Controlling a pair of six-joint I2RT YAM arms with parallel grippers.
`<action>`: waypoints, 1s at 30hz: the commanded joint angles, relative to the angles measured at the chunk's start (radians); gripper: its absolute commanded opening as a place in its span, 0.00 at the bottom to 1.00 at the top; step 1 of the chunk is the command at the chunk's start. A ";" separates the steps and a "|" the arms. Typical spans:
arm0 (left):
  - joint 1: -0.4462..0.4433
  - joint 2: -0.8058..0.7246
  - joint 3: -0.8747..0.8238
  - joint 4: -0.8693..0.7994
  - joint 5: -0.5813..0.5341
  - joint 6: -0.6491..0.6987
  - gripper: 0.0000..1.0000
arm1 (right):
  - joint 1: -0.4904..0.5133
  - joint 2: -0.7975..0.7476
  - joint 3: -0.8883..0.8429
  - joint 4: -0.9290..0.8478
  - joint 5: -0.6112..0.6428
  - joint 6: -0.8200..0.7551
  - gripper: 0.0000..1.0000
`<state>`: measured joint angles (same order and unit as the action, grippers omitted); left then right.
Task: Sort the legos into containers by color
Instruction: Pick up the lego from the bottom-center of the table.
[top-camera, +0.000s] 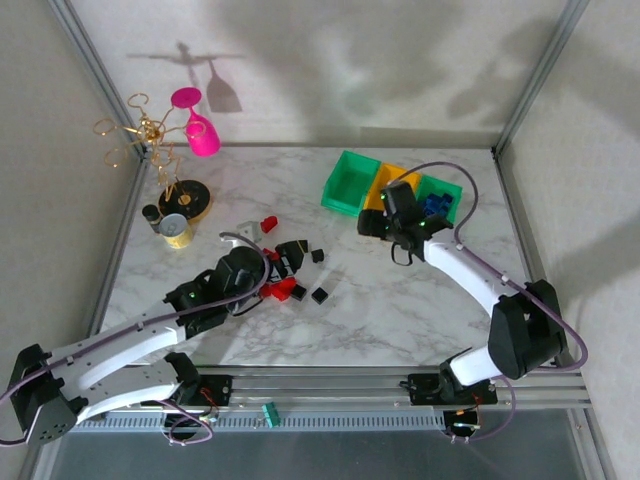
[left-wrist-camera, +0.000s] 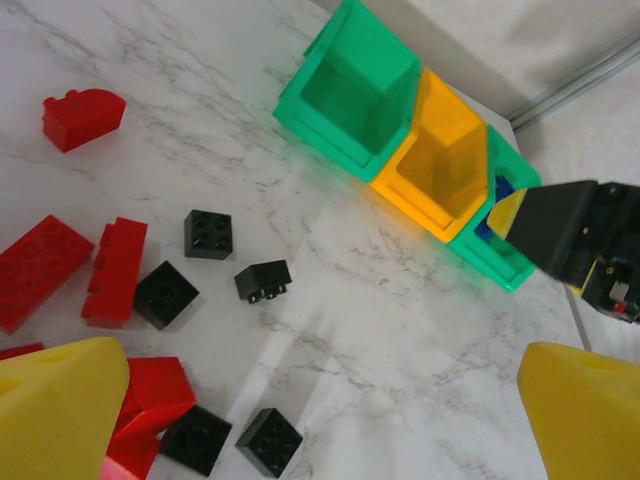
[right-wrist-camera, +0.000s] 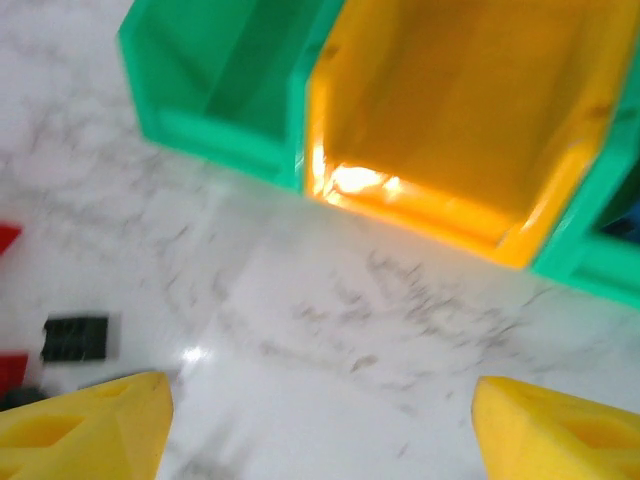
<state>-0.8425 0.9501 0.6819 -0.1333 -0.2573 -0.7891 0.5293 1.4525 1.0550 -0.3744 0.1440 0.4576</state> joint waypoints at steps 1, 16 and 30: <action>0.005 -0.048 -0.043 -0.055 -0.032 -0.019 1.00 | 0.071 -0.020 -0.045 0.026 -0.028 0.028 0.81; 0.006 -0.181 -0.140 -0.152 -0.020 -0.112 1.00 | 0.424 0.126 -0.113 0.042 -0.018 -0.022 0.83; 0.006 -0.193 -0.153 -0.180 -0.039 -0.125 0.99 | 0.468 0.305 -0.066 0.066 -0.002 -0.059 0.68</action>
<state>-0.8425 0.7662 0.5407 -0.2897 -0.2672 -0.8993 0.9890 1.7370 0.9615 -0.3233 0.1413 0.4179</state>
